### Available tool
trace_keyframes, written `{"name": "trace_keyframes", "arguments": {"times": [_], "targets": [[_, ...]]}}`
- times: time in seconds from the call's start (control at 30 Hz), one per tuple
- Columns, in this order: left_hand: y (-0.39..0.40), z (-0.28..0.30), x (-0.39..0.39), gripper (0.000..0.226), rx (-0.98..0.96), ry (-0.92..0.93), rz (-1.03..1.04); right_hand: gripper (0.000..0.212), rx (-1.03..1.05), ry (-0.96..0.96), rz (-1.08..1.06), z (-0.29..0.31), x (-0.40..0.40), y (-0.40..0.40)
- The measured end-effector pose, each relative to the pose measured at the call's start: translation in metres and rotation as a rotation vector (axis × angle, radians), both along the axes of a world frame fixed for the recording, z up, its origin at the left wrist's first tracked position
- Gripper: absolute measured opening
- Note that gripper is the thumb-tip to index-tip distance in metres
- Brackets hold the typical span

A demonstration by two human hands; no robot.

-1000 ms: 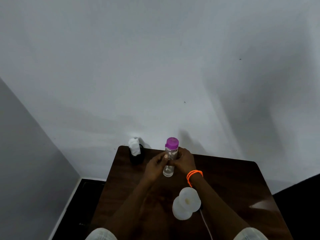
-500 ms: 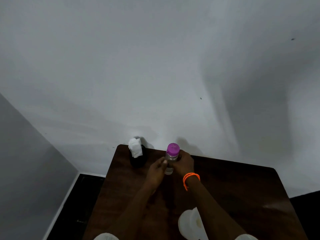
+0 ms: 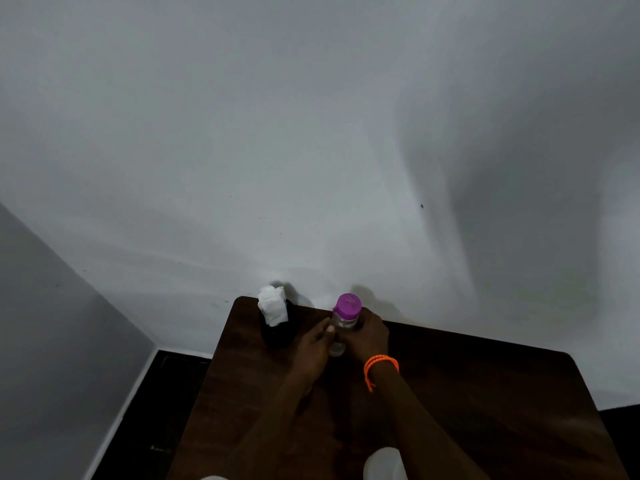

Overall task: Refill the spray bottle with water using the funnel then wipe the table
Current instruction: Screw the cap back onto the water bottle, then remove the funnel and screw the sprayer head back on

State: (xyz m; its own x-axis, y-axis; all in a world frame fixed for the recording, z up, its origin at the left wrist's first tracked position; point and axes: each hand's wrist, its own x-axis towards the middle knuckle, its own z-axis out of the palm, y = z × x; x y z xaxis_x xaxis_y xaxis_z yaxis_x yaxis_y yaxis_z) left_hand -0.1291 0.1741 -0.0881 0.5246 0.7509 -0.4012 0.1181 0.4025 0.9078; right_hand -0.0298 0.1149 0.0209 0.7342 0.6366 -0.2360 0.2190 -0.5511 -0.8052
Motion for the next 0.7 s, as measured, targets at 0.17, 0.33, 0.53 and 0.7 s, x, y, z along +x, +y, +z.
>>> {"name": "trace_keyframes", "arguments": {"times": [0.17,0.33,0.53,0.7], "targets": [[0.000,0.018,-0.003,0.070,-0.043,0.005,0.014,0.047,0.003,0.001,0.015,-0.001,-0.002,0.000],[-0.008,0.033,-0.010,0.038,-0.092,0.029,0.070,0.057,-0.079,-0.007,0.082,-0.001,0.003,-0.012],[-0.034,0.057,-0.028,0.023,-0.083,0.085,0.097,0.068,-0.127,-0.003,0.089,0.010,0.012,-0.036],[-0.070,0.084,-0.040,0.015,-0.126,0.092,0.107,0.073,-0.111,0.014,0.063,0.026,0.022,-0.068]]}}
